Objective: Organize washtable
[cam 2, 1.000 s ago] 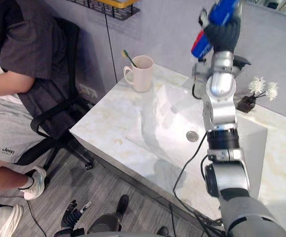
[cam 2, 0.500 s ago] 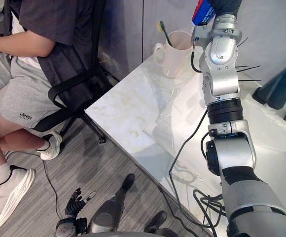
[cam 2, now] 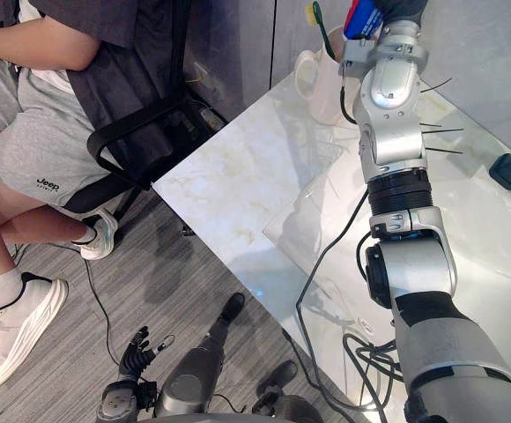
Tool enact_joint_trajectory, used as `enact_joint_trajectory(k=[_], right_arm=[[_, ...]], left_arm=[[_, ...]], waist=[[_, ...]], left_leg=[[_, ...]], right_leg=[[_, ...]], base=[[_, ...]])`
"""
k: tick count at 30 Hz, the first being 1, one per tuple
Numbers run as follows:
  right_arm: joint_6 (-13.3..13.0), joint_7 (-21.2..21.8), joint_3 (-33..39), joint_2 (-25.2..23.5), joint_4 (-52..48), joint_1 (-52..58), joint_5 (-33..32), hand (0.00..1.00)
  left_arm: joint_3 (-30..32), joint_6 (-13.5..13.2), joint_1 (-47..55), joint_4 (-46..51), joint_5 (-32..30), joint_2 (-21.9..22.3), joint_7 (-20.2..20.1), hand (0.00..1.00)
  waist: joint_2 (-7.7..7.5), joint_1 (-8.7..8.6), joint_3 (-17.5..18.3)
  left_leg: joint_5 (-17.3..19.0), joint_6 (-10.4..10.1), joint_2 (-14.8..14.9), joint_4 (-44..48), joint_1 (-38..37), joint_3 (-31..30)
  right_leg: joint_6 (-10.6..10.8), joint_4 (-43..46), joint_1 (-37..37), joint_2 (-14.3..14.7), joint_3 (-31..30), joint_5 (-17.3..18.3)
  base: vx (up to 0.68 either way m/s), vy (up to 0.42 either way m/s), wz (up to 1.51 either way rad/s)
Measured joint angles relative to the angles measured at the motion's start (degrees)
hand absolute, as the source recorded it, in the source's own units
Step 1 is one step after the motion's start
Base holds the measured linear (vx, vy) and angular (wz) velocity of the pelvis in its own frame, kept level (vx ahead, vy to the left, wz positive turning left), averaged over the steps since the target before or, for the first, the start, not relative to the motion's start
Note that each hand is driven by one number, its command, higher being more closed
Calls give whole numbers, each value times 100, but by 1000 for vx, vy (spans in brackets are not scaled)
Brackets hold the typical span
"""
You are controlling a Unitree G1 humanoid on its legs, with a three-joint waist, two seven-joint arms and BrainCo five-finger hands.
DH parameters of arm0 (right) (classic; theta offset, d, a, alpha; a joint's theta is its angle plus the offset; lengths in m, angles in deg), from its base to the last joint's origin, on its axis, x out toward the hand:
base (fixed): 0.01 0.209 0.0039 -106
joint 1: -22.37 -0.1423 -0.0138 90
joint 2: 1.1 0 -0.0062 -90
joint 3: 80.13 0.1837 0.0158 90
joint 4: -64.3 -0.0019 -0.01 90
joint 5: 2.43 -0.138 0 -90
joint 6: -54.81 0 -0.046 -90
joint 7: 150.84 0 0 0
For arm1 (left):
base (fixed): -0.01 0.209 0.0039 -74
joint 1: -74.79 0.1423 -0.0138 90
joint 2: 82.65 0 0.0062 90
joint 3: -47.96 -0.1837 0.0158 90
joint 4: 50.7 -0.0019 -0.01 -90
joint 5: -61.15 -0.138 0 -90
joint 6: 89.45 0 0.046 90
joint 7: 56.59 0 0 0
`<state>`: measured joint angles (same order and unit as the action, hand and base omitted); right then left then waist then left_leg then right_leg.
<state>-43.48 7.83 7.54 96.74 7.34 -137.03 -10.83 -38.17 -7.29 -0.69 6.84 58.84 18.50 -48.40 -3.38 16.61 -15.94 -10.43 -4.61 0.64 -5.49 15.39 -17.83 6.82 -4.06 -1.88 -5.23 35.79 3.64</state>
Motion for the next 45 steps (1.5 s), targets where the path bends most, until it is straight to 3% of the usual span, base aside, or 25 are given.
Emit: enact_joint_trajectory(k=[17,21,28,30,33,39,41,43,44,45], right_arm=[[-28,36,-69,-102,-499,494,-53,0],[-25,34,-46,-60,-908,494,-53,0],[-263,157,55,1059,-2570,670,-49,0],[-465,162,650,1312,-3333,1432,-45,0],[-539,152,1450,1444,-3654,2203,-44,0],[-756,28,4238,1442,-4139,4489,-56,0],[-795,-147,5445,1086,-4127,5428,-77,0],[-804,-251,5929,732,-4104,6046,-179,0],[-789,-296,6225,262,-4107,6717,-223,0],[-761,-333,6281,45,-4107,6972,-224,0]], left_arm=[[-218,15,-74,-86,-92,-114,69,0],[-215,25,-88,-180,-146,-159,67,0],[-129,105,-83,-311,-286,-219,63,0],[10,134,6,-435,-284,-267,63,0],[132,139,36,-524,-283,-275,64,0],[603,233,54,-819,-270,-94,64,0],[837,262,132,-877,-235,19,63,0],[994,265,198,-882,-230,91,59,0],[1219,285,234,-885,-228,255,58,0],[1313,307,228,-885,-228,306,59,0]], waist=[[18,-21,-25],[12,-177,-22],[-108,-419,93],[-324,-651,332],[-447,-812,550],[-361,-1295,996],[-299,-1546,1143],[-257,-1714,1249],[-218,-1883,1357],[-204,-1936,1390]], left_leg=[[6,-2,100,-3,-294,233],[7,-2,106,-4,-394,239],[28,4,141,-6,-556,431],[80,10,157,-6,-638,567],[139,27,172,-5,-763,785],[260,112,169,-11,-970,1319],[309,118,143,-15,-1059,1470],[351,109,146,-17,-1131,1566],[360,109,147,-12,-1193,1647],[364,105,149,-12,-1221,1664]], right_leg=[[-26,118,-127,-1,-260,11],[-27,117,-223,3,-270,10],[-33,86,-302,-1,-454,-25],[-33,83,-288,-18,-584,-25],[-29,94,-295,-64,-789,-37],[3,94,-226,-165,-1265,-138],[12,98,-211,-171,-1443,-152],[13,99,-216,-177,-1559,-153],[12,99,-245,-182,-1616,-154],[12,100,-258,-183,-1642,-154]], base=[[-28,30,-7],[-9,7,0],[-27,23,-10],[-10,20,-31],[6,21,-39],[0,30,-46],[21,17,-41],[29,6,-33],[29,-5,-31],[19,-10,-35]])
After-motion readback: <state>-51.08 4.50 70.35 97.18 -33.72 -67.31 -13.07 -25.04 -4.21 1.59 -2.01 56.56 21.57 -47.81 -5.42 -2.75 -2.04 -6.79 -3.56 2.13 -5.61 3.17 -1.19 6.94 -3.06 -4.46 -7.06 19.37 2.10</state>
